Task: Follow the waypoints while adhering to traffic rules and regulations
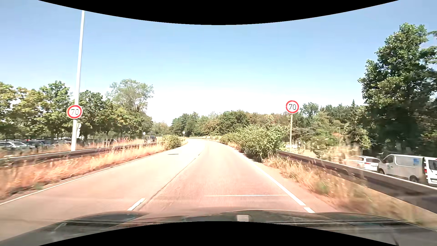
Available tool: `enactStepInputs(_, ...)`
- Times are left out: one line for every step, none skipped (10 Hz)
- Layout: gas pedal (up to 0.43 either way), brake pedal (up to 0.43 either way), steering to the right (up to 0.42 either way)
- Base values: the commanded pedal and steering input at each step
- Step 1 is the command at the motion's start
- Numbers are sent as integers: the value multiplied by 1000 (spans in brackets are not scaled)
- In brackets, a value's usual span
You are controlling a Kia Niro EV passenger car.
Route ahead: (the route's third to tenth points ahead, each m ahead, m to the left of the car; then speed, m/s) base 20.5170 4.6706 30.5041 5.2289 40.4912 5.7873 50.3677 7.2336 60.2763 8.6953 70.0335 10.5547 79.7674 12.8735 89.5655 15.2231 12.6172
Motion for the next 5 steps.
enactStepInputs(118, 0, -7)
enactStepInputs(118, 0, -7)
enactStepInputs(118, 0, -8)
enactStepInputs(118, 0, -8)
enactStepInputs(118, 0, -9)
